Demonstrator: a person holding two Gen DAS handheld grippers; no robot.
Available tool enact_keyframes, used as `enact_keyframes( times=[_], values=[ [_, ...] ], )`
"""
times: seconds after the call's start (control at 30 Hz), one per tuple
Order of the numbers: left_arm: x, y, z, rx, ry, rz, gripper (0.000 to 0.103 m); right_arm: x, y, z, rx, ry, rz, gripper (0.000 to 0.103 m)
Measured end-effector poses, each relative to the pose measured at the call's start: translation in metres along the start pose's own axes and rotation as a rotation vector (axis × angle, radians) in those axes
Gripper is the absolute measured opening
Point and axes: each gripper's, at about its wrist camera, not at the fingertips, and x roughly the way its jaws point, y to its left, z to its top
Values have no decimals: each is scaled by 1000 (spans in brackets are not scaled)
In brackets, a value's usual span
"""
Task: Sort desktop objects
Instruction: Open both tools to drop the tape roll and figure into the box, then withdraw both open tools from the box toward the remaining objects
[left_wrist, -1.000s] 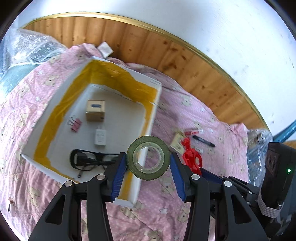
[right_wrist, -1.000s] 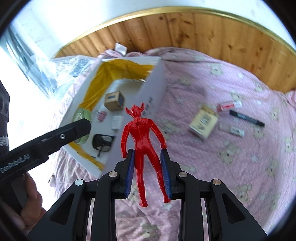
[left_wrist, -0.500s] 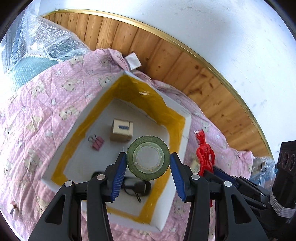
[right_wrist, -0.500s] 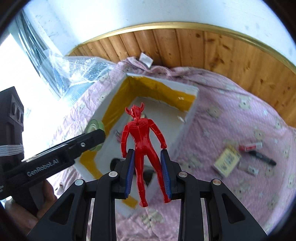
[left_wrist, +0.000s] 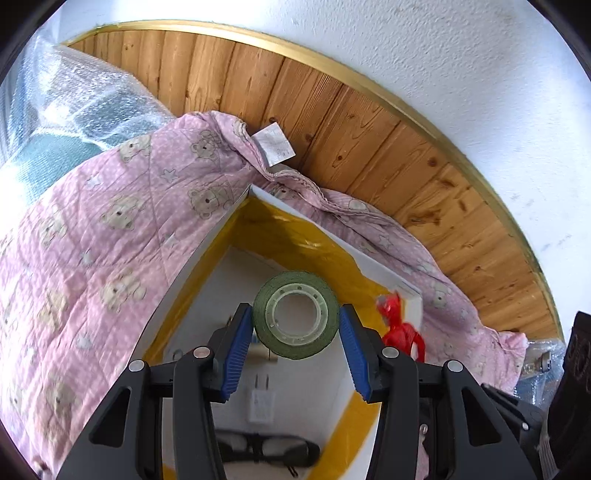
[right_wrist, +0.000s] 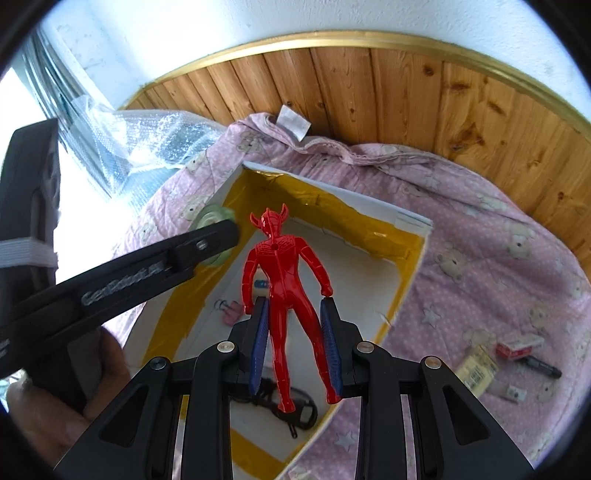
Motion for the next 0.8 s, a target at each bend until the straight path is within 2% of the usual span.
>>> enact_keyframes(
  times=[0.03, 0.07, 0.1, 0.13, 0.23, 0.37, 0.5, 0.8],
  values=[
    [9, 2, 4, 3, 9, -7, 49, 9, 0, 2, -13, 16, 18, 31],
    [21, 3, 9, 12, 28, -11, 52, 16, -2, 1, -17, 24, -3, 33],
    [35, 5, 13, 28, 55, 4, 53, 20, -5, 0, -14, 26, -18, 44],
    [48, 8, 14, 42, 80, 36, 53, 23, -9, -2, -2, 30, -11, 49],
    [61, 21, 17, 24, 104, 47, 53, 22, -16, -14, 17, 40, 17, 48],
    [51, 37, 14, -20, 92, 26, 53, 14, -23, -31, 55, 52, 32, 48],
    [33, 37, 3, -29, 96, 38, 53, 4, -22, -48, 70, 52, 49, 48],
    [-15, 30, -44, -42, 123, 36, 53, -34, -17, -79, 105, 32, 78, 48]
  ],
)
